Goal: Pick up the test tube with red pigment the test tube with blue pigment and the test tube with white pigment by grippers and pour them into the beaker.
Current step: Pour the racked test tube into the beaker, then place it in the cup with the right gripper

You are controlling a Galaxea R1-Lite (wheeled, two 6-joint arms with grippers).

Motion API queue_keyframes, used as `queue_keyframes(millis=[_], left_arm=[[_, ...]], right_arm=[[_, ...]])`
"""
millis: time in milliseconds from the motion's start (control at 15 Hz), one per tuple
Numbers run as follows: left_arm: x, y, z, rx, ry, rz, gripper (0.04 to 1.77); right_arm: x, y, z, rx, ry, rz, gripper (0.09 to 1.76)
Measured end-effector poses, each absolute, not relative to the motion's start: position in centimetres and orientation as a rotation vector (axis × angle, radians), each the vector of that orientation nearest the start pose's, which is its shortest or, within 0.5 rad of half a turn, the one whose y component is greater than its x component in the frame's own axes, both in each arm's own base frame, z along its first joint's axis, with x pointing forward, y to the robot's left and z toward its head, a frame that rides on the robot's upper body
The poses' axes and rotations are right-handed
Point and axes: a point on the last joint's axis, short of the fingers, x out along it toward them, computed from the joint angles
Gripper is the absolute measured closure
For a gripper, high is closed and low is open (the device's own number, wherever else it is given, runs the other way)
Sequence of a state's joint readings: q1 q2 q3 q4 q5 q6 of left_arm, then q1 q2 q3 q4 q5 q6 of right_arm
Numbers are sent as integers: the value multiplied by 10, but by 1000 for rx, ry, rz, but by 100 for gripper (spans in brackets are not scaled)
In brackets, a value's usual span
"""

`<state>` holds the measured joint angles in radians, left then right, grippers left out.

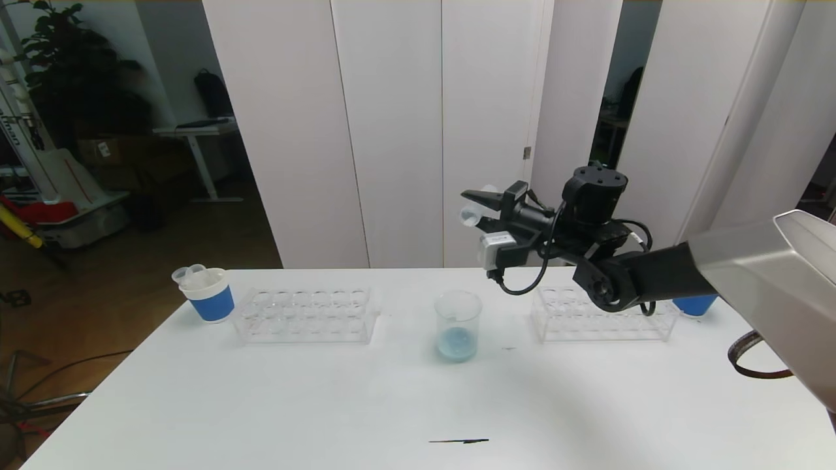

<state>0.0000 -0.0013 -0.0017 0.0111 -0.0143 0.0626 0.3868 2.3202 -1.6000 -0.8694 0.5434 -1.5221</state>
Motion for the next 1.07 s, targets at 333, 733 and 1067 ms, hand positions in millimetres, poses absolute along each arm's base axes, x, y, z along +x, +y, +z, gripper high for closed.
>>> queue_keyframes(millis=[333, 733, 1067], left_arm=[[-23, 0, 75, 62, 7, -15, 6], [-23, 0, 75, 62, 7, -15, 6], [-23, 0, 75, 62, 8, -15, 6]], right_arm=[[411, 173, 222, -1139, -541, 418, 127], [379, 141, 261, -500, -294, 116, 127], [359, 89, 238, -218, -154, -3, 127]])
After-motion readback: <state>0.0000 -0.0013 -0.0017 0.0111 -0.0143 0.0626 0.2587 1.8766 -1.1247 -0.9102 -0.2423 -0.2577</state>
